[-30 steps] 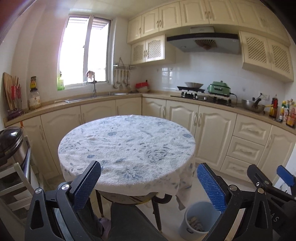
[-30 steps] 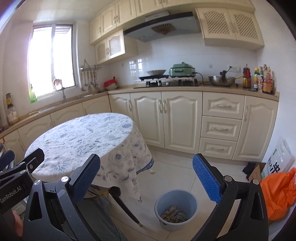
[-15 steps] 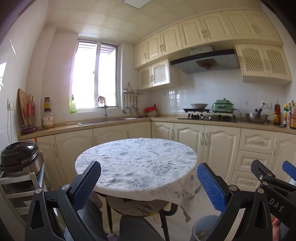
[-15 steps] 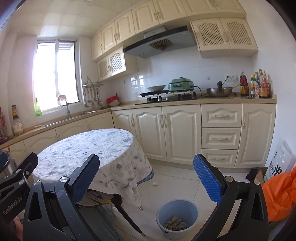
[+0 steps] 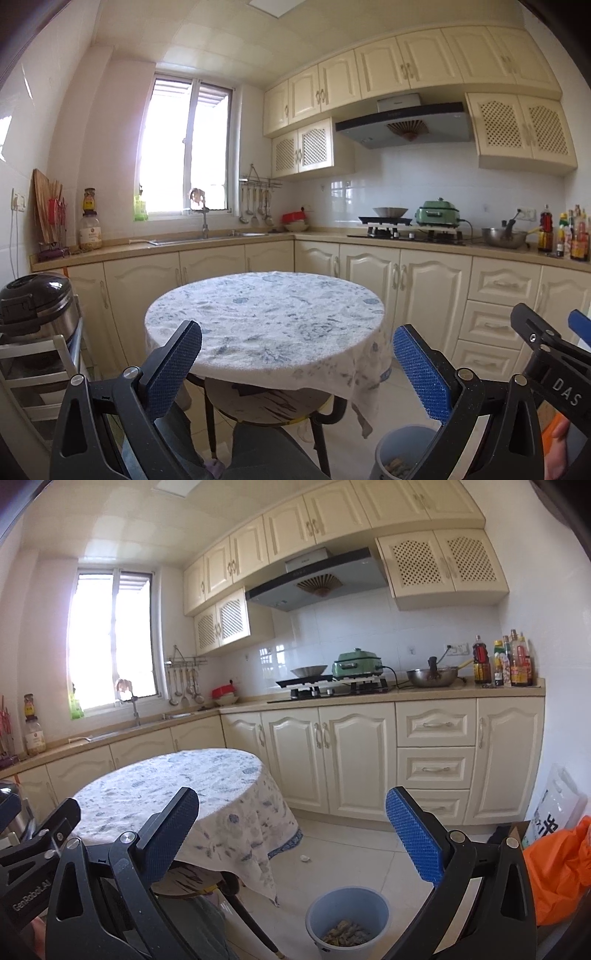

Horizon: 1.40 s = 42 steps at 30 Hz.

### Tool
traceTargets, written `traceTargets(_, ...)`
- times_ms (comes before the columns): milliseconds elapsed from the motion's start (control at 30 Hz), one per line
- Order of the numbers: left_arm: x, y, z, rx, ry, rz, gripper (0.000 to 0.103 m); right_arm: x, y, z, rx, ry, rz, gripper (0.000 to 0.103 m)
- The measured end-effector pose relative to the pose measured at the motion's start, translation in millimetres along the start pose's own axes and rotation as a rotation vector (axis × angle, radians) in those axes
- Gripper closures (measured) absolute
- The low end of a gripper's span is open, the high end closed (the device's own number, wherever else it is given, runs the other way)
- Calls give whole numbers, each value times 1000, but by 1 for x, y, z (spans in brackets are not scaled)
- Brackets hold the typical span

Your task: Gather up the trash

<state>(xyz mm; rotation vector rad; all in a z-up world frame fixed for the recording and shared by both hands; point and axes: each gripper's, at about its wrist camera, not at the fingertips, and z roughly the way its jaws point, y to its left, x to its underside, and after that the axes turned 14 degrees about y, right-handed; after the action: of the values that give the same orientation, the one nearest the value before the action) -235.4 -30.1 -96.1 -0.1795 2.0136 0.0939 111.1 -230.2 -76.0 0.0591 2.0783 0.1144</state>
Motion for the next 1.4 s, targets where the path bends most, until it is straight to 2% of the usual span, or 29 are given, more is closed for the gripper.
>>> traceTargets(133, -2, -3, 3, -7, 22, 9, 1, 0, -2, 3, 9, 20, 8, 0)
traceTargets(267, -5, -5, 0, 18, 58, 13, 1, 1, -5, 8, 20, 34, 16, 0)
traceTargets(400, -8, -7, -3, -8, 63, 17, 1, 2, -6, 13, 25, 58, 12, 0)
traceTargets(667, -10, -10, 10, -9, 107, 22, 1, 3, -3, 20, 28, 82, -12, 0)
traceTargets(967, -12, -12, 17, -13, 130, 30, 1, 4, -3, 25, 41, 92, -5, 0)
traceTargets(1400, -8, -13, 15, -17, 124, 33, 1, 4, -5, 27, 44, 99, 15, 0)
